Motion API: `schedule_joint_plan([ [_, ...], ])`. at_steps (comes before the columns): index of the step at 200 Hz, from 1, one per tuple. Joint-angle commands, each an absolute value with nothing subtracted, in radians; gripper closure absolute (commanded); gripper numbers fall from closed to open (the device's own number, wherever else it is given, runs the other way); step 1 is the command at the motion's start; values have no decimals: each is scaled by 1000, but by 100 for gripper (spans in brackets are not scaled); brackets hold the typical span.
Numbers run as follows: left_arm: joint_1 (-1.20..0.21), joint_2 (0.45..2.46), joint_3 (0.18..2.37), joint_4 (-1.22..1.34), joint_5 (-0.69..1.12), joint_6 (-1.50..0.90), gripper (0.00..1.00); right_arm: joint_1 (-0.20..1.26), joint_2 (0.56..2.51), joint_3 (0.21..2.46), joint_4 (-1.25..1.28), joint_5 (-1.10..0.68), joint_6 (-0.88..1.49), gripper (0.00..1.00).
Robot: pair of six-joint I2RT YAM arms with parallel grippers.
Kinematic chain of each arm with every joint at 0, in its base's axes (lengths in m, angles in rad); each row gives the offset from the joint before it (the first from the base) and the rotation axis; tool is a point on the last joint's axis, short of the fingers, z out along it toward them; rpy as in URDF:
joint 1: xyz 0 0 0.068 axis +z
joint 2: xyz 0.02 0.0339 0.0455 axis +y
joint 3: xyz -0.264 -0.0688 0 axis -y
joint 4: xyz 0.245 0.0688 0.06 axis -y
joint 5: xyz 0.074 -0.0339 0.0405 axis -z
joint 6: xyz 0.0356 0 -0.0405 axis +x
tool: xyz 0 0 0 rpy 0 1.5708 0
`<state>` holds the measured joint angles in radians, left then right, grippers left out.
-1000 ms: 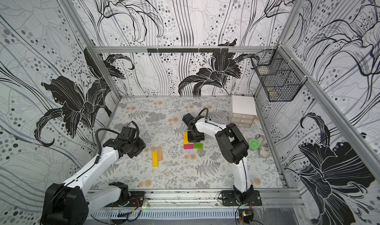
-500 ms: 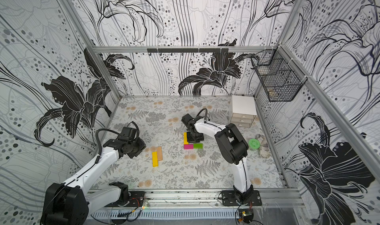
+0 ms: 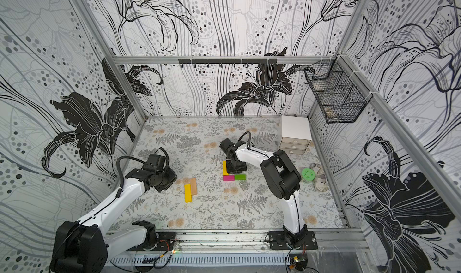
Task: Assemble the letter h with building blocks
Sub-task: Assemble the building block at the center of the board.
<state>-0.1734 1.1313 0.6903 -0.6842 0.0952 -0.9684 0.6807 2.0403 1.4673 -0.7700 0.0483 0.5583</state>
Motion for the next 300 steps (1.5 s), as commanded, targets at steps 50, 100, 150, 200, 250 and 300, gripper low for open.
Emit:
schedule_joint_plan([
  [50,-177,1147,700,-668,90,-961,64,687,2041,1472,-795,70,541,85],
  [100,-177,1141,714,-684,83,-955,64,686,2000,1600,-870,140,525,69],
  [150,-177,1145,727,-684,89,-948,64,612,1868,1453,-841,127,545,62],
  [200,-178,1147,709,-674,94,-943,64,524,1766,1211,-771,96,522,63],
  [250,-177,1144,693,-663,100,-951,64,511,1807,1170,-730,49,505,66],
  [300,-178,1144,690,-665,98,-954,64,511,1833,1163,-701,21,490,68],
])
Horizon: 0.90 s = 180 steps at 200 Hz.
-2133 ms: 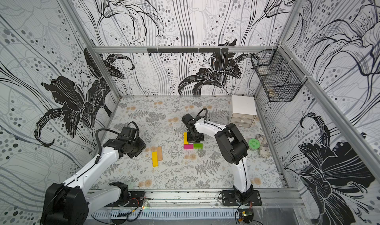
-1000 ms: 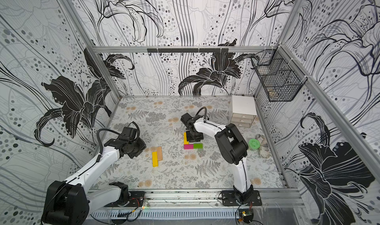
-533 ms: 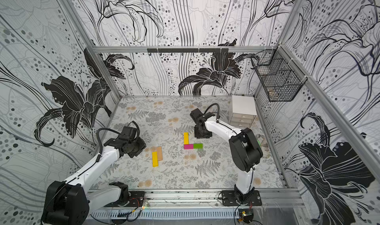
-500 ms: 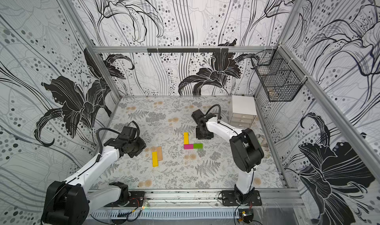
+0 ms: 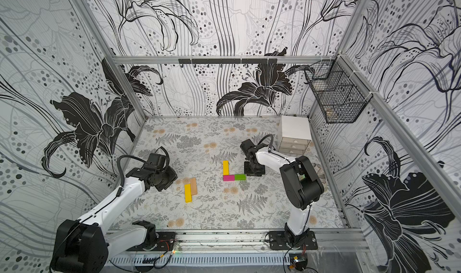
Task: Assemble the letter h with building blocks
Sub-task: Assemble the building block at the center of the board.
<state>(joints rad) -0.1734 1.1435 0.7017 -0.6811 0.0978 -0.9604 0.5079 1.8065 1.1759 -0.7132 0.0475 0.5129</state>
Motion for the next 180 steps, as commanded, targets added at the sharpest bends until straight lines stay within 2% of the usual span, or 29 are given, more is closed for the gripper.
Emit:
schedule_joint_plan([
  [1,-177,1144,690,-665,99,-954,64,511,1833,1164,-701,20,490,68],
  [180,-177,1150,682,-654,95,-956,64,539,1869,1189,-692,-12,476,70],
])
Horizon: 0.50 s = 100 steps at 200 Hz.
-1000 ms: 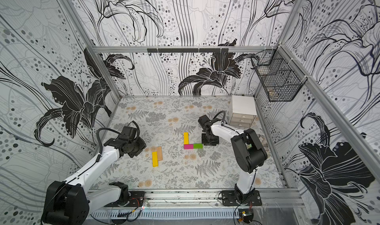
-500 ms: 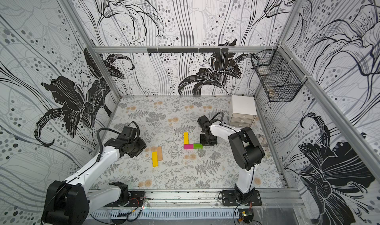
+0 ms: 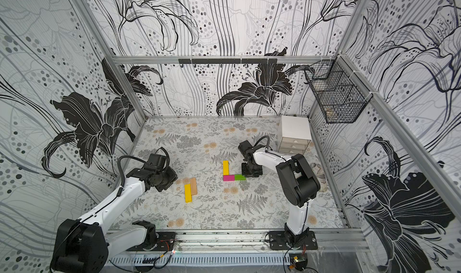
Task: Assemble the letter h with building blocks
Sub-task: Assemble the building block at the center of the board.
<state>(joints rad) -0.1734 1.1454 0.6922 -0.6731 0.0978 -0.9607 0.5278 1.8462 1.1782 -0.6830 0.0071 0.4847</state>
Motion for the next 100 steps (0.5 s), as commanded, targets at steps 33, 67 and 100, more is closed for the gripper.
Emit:
schedule_joint_plan([
  [33,-178,1150,683,-654,97,-956,64,544,1871,1195,-693,-12,472,70],
  [67,-177,1149,678,-652,97,-956,64,548,1872,1200,-694,-9,472,70],
  [100,-178,1153,684,-652,98,-956,64,551,1874,1207,-698,0,475,70],
])
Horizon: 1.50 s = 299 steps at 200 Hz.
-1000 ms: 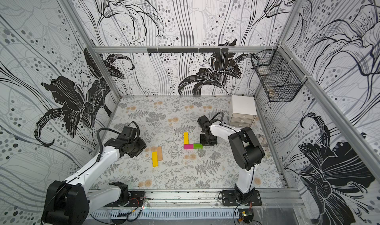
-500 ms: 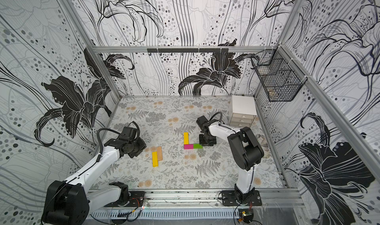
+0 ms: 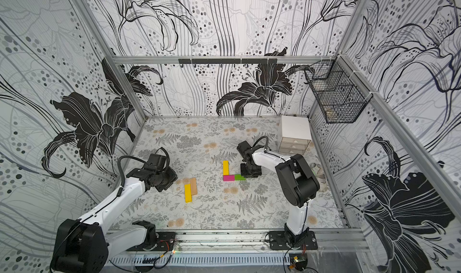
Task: Assemble the letter h with building blocks
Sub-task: Assemble the building block at the center of the board, then pick up the building block from the center of the board.
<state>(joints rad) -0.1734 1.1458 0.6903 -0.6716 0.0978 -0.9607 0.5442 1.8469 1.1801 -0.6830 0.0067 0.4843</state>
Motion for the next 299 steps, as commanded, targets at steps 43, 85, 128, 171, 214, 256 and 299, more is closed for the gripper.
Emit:
schedule_joint_plan([
  [43,-177,1160,690,-652,100,-955,64,550,1877,1215,-712,24,479,70],
  [85,-177,1160,698,-656,101,-956,64,549,1799,1215,-763,101,476,70],
  [128,-177,1170,693,-651,98,-962,64,631,1675,1308,-859,181,457,56],
  [171,-172,1142,663,-653,91,-1002,63,931,1814,1538,-911,236,497,41],
  [214,-138,934,619,-661,49,-1041,62,1091,2059,1791,-890,240,596,34],
  [256,-132,817,666,-799,-60,-1042,62,1103,2262,1948,-921,184,689,31],
  [299,-131,796,654,-815,-46,-1046,62,1127,2348,2028,-950,161,649,32],
])
